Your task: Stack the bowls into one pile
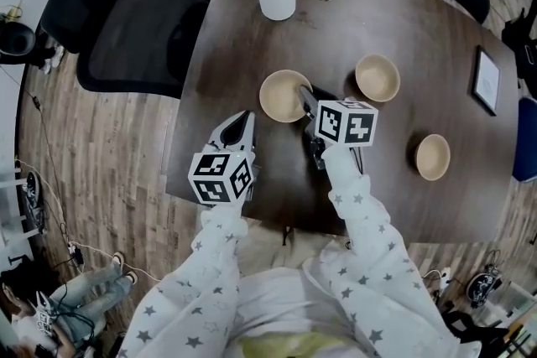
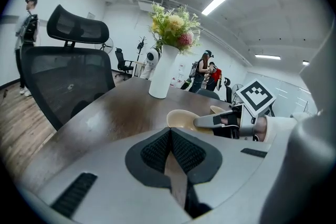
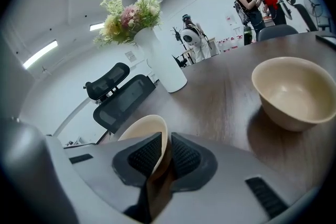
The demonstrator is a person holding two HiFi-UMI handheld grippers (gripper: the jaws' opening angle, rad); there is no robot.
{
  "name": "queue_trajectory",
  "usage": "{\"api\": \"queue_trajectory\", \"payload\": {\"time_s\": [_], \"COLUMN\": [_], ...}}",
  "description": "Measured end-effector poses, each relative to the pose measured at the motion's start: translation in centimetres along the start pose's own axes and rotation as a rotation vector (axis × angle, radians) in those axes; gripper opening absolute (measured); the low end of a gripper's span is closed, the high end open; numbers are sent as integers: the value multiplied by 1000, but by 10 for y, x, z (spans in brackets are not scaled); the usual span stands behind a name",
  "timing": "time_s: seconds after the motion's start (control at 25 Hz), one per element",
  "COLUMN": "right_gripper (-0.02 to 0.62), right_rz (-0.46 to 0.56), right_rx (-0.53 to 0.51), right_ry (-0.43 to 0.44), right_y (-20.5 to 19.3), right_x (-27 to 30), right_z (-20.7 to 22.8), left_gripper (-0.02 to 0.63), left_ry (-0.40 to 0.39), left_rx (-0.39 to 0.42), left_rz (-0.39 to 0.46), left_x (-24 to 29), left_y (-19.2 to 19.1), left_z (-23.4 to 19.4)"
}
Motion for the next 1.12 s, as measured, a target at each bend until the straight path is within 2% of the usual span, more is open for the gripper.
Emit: {"api": "queue_trajectory", "payload": {"time_s": [0.12, 0.48, 0.88, 1.12], "right_gripper": [46, 43, 41, 41], "right_rz": [11, 72, 255, 358], "right_rx": [3, 36, 103, 131], "right_ry": [-6, -15, -58, -138], "right_y": [1, 14, 50, 63], "right_x": [-1, -19, -58, -91], "right_z": [0, 3, 17, 38], "left_gripper": [25, 25, 26, 25], "left_ry": [5, -3, -76, -134], "left_rx": [-3, -1, 43, 80], "left_rz": [8, 36, 72, 73], "left_x": [-1, -2, 12, 24], "left_y": [2, 14, 42, 51], "left_z": [-2, 1, 23, 49]}}
Point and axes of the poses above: the fingertips, and each gripper's own axes: x forward along the fingers, z to its right, y out of its top, the point moved 3 cm from there along -x, backward along the fingers, and after that the axes turned 3 degrees about y, right-handed, at the moved point
